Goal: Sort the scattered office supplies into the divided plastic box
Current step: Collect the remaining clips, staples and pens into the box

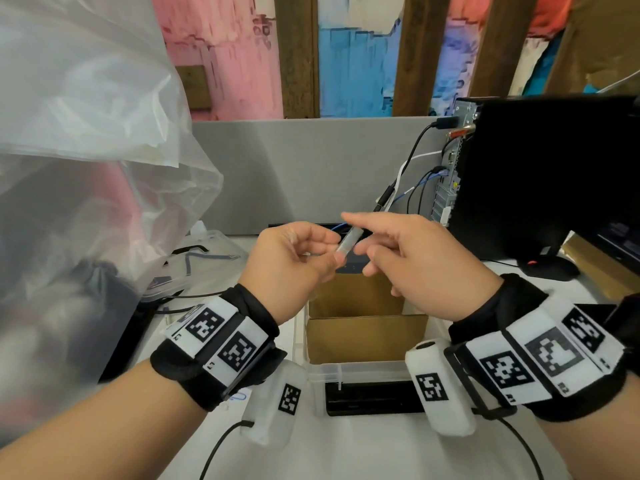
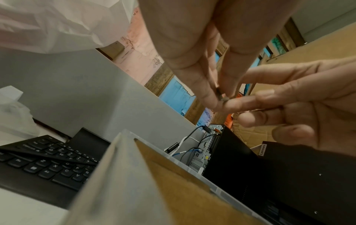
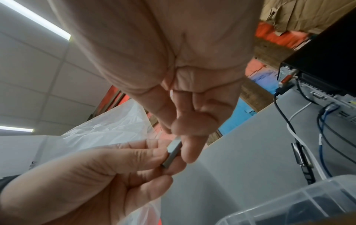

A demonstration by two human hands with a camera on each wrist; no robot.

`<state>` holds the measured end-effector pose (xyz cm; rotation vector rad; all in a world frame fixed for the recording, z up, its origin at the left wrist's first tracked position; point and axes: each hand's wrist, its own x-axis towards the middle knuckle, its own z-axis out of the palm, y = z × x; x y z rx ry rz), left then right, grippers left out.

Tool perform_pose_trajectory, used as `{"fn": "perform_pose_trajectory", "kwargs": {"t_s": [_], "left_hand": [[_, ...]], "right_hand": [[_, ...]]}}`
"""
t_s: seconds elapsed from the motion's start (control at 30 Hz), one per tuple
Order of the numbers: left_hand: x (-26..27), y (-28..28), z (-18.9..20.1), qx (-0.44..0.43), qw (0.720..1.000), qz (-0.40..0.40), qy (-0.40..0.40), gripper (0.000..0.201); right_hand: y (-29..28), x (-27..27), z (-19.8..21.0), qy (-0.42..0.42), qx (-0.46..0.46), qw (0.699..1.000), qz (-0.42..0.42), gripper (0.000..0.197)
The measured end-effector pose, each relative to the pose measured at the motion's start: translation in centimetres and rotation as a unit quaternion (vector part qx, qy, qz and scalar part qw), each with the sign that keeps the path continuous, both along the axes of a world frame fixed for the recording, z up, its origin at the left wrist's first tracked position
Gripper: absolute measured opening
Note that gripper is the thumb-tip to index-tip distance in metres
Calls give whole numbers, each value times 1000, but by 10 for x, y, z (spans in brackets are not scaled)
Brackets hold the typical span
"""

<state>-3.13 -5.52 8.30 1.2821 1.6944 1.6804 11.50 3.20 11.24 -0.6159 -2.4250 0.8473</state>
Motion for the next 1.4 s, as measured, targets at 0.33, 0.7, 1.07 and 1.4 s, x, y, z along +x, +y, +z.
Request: {"fn": "perform_pose_trajectory", "kwargs": {"t_s": [0.33,0.7,1.07,1.4], "left_hand": [[-17,12,7,-2,998,8,56,23],[-90,64,-55,-247,942,1,227,46],[-94,68,-78,-152,965,-30,213,16],[-86,43,-77,-82,977,-88,173,16]], "right_hand": [[34,-23,20,-62,-45,997,5,46],[103,-56,1,-290,-66,955,-11,40],[114,-92,-17,-405,-133,903,55,36],[115,-83,-31,-441,-184,876,64,25]]}}
